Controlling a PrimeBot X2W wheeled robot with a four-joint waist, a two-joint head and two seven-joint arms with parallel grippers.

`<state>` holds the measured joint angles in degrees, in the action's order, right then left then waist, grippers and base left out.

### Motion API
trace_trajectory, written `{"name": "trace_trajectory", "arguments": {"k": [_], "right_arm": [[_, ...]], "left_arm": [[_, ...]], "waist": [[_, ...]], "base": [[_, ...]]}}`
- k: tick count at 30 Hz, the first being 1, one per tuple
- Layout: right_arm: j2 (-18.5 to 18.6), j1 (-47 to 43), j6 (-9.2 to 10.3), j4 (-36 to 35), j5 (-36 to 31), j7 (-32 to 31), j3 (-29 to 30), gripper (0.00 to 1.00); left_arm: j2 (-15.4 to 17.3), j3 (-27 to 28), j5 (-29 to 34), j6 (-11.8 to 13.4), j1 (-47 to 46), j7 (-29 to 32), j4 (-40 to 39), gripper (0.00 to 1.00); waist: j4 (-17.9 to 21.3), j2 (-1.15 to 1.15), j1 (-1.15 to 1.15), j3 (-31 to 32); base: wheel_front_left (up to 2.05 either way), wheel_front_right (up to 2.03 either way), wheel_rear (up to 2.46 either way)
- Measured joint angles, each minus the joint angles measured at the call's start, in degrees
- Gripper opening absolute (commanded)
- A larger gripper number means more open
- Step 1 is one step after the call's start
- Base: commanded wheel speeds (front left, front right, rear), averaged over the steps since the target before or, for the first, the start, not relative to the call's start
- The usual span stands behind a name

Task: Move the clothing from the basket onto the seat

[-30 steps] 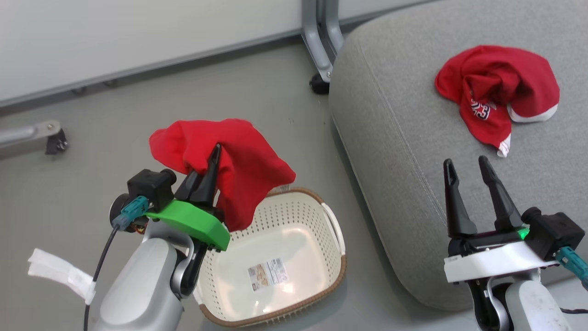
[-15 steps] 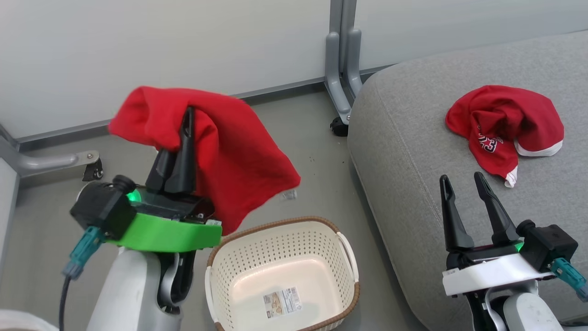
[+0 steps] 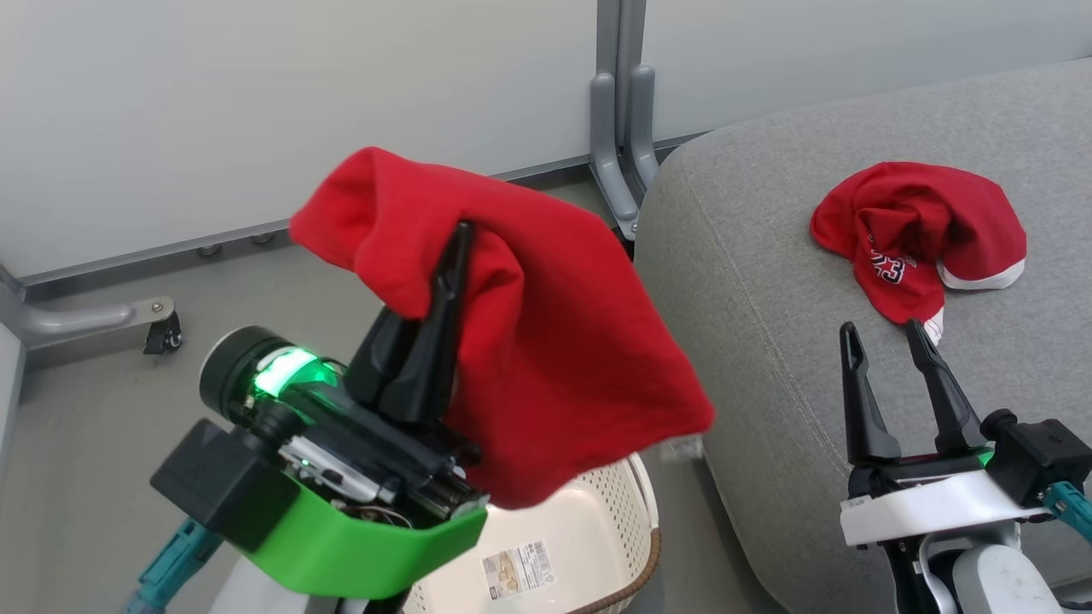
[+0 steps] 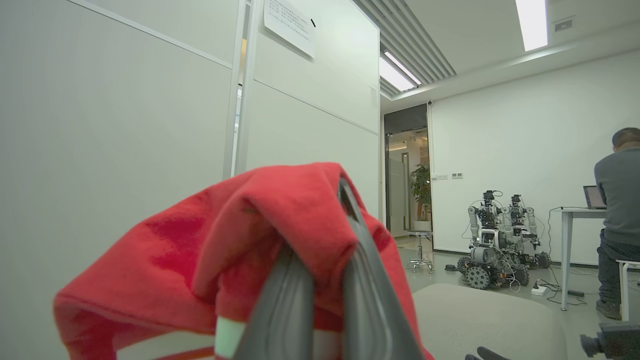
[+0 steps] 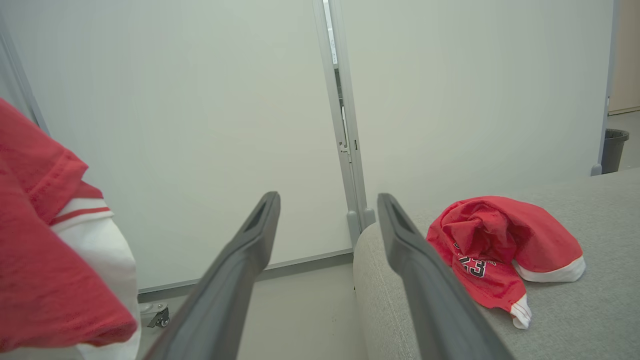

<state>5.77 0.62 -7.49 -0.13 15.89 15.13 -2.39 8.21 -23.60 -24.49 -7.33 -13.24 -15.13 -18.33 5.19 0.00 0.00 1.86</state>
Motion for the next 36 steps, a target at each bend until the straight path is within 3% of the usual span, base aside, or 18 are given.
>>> {"name": "trace_trajectory", "arguments": {"k": [5, 12, 27, 32, 36], "right_arm": [[0.23, -0.01, 0.00, -0.14, 0.14, 0.00, 0.74, 1.00], [0.26, 0.01, 0.00, -0.18, 0.20, 0.01, 0.44, 1.00], [1.12, 0.08, 0.00, -0.05, 0.68, 0.01, -0.59, 1.00], [6.14, 1.26, 0.00, -1.14, 3.68, 0.00, -6.90, 1.00], [13.06, 3.40, 0.00, -4.44, 8.50, 0.01, -15.62, 1.00]], "left_arm": [[1.15, -4.25, -1.69, -0.02, -0.25, 0.00, -1.90, 0.00], [1.12, -6.13, -3.19, -0.05, -0.27, 0.00, -1.00, 0.00], [0.47, -5.60, -3.68, -0.05, -0.25, 0.00, 0.53, 0.00], [0.49, -6.02, -3.68, -0.05, -0.26, 0.00, 0.85, 0.00], [0.53, -6.42, -3.70, -0.05, -0.27, 0.00, 1.01, 0.00]], "waist": [[-0.22, 0.00, 0.00, -0.05], [-0.20, 0.00, 0.00, 0.08], [-0.18, 0.00, 0.00, -0.02], [-0.22, 0.00, 0.00, -0.06], [-0.31, 0.00, 0.00, -0.07]], "base": [[0.00, 0.00, 0.00], [0.00, 0.00, 0.00], [0.00, 0.00, 0.00], [0.00, 0.00, 0.00], [0.00, 0.00, 0.00]]}}
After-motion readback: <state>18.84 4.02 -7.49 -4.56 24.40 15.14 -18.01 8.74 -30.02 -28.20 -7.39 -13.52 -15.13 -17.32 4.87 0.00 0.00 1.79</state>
